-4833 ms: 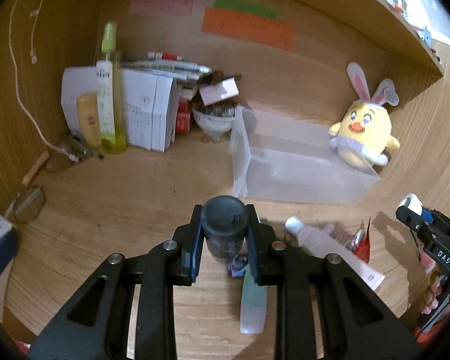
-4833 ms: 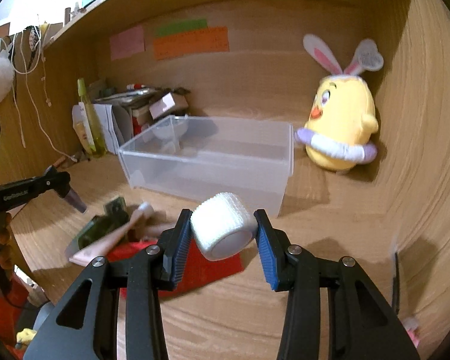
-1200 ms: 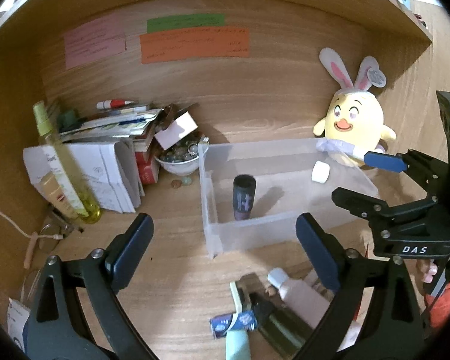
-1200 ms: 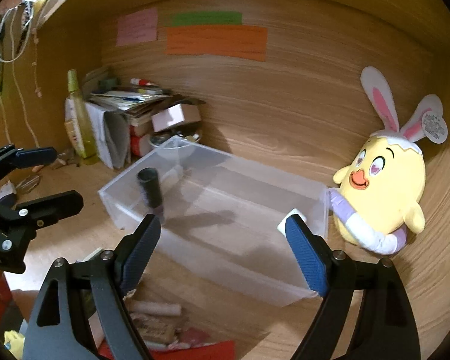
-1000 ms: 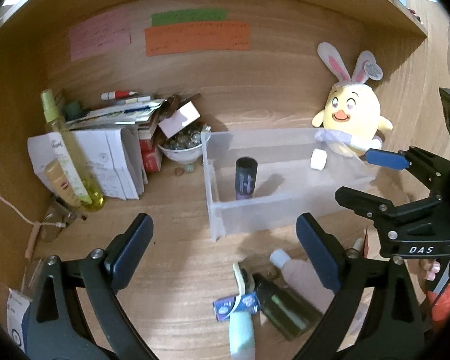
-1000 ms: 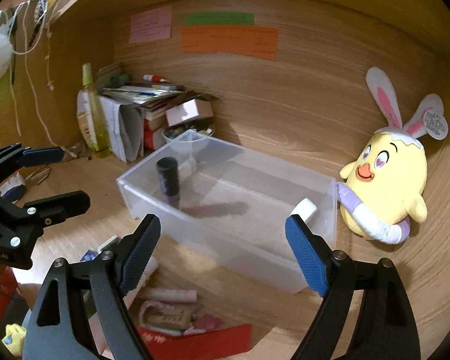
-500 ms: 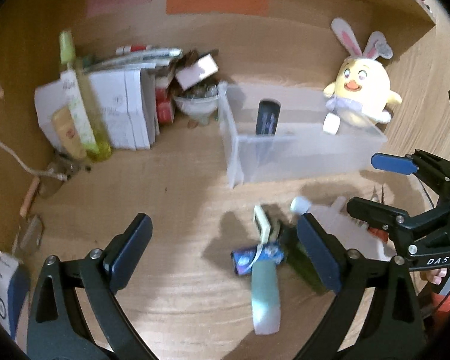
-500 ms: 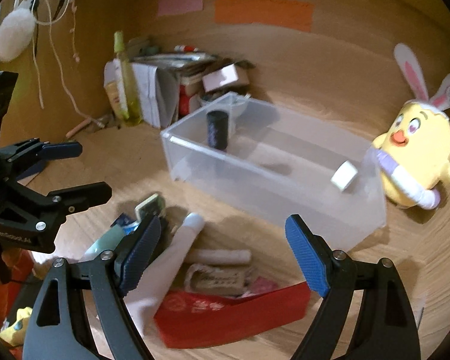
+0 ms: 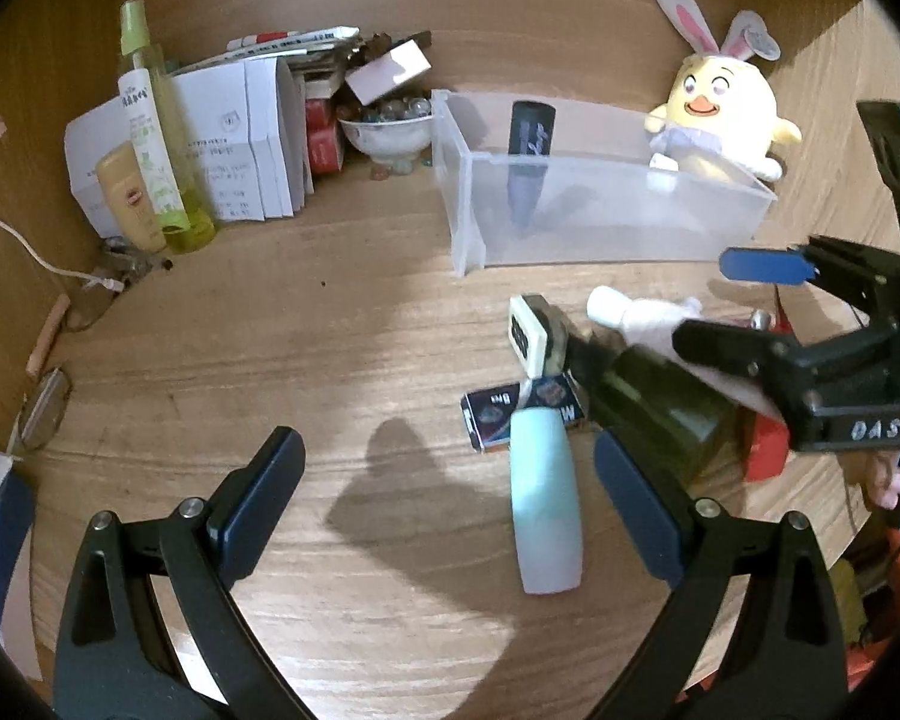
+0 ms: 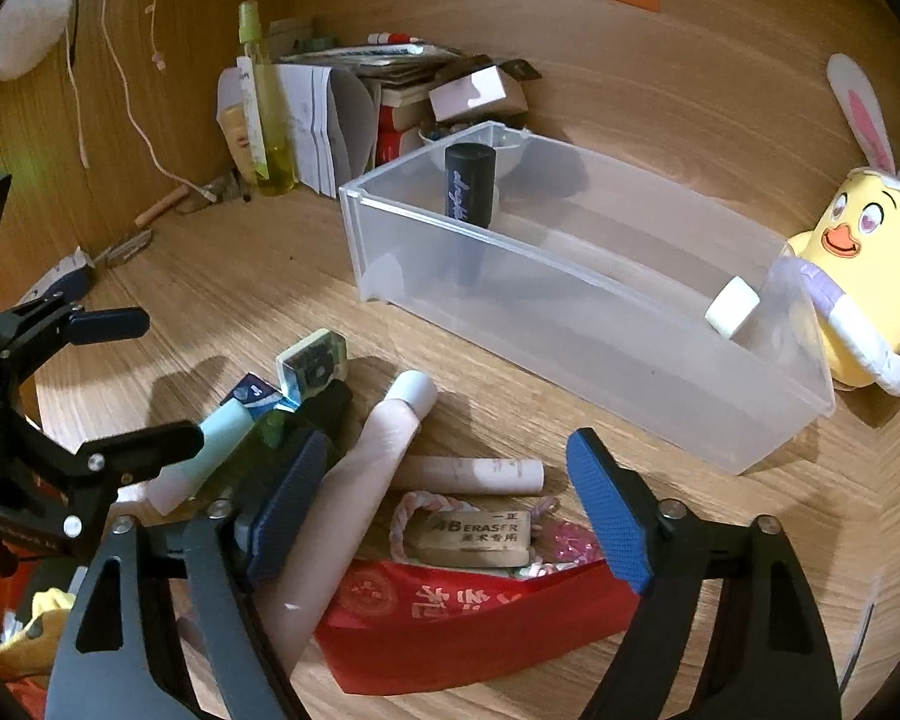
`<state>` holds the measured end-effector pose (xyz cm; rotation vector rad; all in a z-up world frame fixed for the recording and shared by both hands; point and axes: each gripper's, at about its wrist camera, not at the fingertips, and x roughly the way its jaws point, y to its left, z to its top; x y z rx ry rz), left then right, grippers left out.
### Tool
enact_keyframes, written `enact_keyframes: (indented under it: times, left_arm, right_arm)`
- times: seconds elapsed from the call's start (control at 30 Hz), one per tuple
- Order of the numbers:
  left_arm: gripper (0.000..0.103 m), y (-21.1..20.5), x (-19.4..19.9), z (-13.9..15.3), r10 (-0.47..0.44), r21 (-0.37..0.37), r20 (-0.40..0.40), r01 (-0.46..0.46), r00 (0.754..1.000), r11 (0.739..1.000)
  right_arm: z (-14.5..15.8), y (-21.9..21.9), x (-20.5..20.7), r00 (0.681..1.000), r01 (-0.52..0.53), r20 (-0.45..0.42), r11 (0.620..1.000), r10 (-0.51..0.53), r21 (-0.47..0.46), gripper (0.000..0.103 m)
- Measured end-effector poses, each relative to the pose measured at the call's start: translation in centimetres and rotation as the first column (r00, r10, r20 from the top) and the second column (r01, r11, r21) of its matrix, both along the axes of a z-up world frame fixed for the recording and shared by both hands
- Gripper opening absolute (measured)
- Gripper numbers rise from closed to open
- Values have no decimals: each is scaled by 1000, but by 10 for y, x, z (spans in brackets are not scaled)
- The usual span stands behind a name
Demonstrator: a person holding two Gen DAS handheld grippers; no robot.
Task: Organize objects
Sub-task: 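Withdraw both grippers from the bin back toward the scattered items, then grasp the white lotion tube with the right gripper while the left grasps the mint-green tube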
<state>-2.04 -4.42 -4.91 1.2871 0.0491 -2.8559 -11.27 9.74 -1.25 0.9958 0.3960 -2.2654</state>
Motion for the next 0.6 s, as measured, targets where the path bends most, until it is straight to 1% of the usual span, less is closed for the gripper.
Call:
enact_keyframes:
  times: [0.1,0.2,0.3,0.37,0.5,0.57,0.6]
  left_arm:
    - [98,0,1,-4,-5,12,9,5,1000,1000]
    - [98,2,1,-8,-7,14,13,7,1000,1000]
    - [96,5,2,-8,-10,5,6,10,1000,1000]
    - [85,7,2,-9,-14,-2,6,14,1000,1000]
    - [78,8,0,-12,-24,5,13,24,1000,1000]
    - [68,7,-2,-14,-30,14,21,30,999,999]
    - [66,7,-3,-16,-32,21,27,32,999,999]
  right_arm:
    - [-3,-3,-4,1000,-12,5,1000,12,23,63]
    - [-6,-8,-8,1000,-20,8,999,20,47,58]
    - [-9,-13,-12,999,-34,22,998,33,52,57]
    - [-12,-17,-16,999,-39,35,998,37,52,56]
    - [-18,-22,-27,996,-49,79,998,45,43,46]
    - [-21,-25,-30,995,-49,93,998,46,39,43]
    - [-22,-26,-32,994,-51,95,998,47,39,41]
